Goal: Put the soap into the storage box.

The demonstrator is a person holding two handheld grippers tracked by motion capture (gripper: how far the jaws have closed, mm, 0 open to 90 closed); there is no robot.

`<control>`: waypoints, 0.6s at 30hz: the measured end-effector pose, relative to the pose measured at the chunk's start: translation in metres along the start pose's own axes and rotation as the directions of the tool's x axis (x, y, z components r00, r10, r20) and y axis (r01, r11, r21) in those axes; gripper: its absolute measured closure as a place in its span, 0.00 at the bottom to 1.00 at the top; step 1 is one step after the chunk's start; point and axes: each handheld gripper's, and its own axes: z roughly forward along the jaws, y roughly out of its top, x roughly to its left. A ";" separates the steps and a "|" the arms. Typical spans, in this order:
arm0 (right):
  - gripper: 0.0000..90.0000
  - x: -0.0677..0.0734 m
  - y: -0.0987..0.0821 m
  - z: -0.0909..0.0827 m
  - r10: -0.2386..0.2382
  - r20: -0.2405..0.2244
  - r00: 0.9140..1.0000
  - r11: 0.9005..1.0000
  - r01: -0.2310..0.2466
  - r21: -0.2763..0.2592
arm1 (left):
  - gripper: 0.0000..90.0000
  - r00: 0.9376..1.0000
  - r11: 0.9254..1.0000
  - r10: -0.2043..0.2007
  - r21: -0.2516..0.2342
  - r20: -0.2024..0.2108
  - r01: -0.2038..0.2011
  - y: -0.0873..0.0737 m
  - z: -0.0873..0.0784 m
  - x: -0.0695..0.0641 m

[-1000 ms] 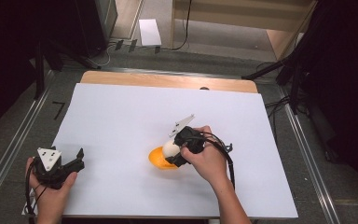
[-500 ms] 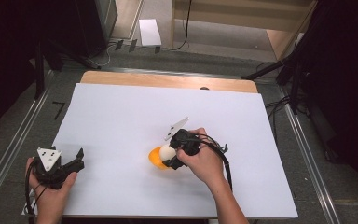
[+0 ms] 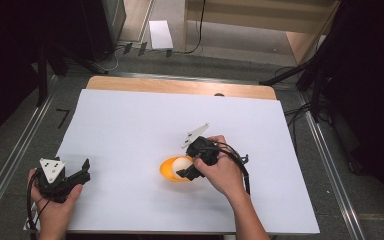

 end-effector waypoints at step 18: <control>0.01 -0.015 -0.016 -0.016 0.080 0.081 0.993 0.995 -0.074 -0.073 | 0.15 1.000 1.000 -0.003 0.010 0.005 0.003 0.000 0.001 0.000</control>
